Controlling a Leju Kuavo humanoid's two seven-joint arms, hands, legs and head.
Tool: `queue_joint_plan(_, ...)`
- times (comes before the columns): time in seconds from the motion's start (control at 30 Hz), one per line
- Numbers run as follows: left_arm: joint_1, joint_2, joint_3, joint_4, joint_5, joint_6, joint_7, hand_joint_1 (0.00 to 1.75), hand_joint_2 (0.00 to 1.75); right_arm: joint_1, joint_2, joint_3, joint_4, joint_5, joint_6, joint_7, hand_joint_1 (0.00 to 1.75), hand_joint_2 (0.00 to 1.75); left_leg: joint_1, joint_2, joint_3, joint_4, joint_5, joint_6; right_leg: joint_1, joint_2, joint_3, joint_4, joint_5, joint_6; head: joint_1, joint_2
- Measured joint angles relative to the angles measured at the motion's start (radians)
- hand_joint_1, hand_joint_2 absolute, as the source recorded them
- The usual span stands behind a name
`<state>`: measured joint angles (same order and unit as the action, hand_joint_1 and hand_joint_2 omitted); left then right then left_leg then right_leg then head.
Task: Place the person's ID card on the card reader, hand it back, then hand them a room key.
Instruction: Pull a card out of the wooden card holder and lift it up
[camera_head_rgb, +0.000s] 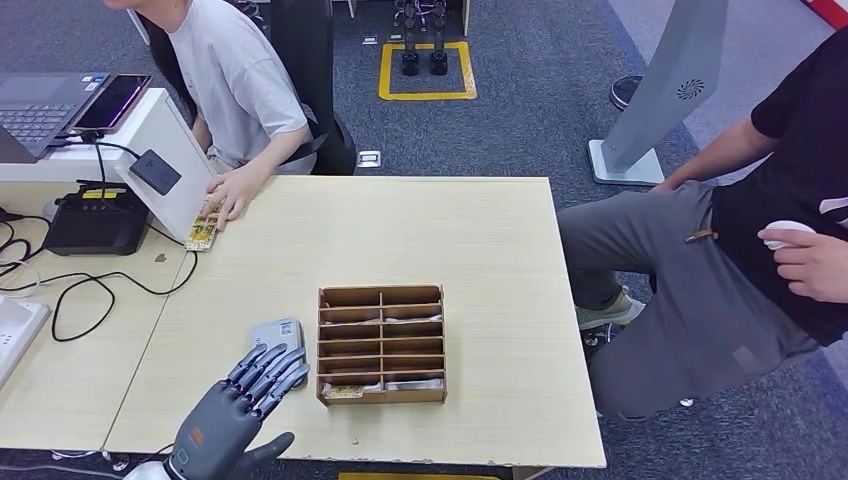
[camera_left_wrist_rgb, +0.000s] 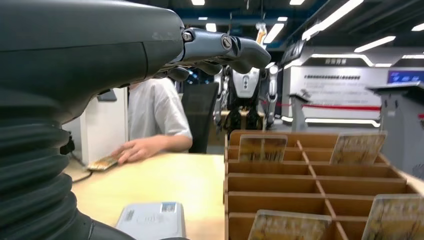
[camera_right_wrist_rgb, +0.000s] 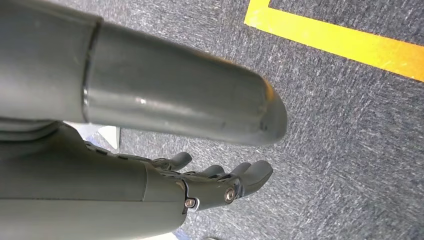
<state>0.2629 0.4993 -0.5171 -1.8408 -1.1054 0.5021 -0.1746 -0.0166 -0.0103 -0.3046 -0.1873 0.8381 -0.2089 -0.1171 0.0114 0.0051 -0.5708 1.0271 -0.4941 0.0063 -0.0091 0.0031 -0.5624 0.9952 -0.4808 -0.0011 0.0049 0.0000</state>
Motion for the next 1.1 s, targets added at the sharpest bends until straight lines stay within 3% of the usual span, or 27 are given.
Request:
queue_joint_plan(0.5, -0.087, -0.087, -0.064, 0.134, 0.031, -0.028, 0.057, 0.00, 1.75, 0.000, 0.000, -0.003, 0.000, 0.023, -0.001, 0.007, 0.00, 0.00, 0.000, 0.000, 0.000, 0.000, 0.000, 0.000, 0.000, 0.000, 0.000, 0.000, 0.000, 0.000, 0.000, 0.000)
queue_joint_plan(1.1, -0.100, -0.136, -0.064, 0.174, 0.011, -0.036, 0.072, 0.00, 1.75, 0.000, 0.002, -0.005, 0.000, 0.034, -0.003, 0.008, 0.00, 0.00, 0.000, 0.000, 0.000, 0.000, 0.000, 0.000, 0.000, 0.000, 0.000, 0.000, 0.000, 0.000, 0.000, 0.000)
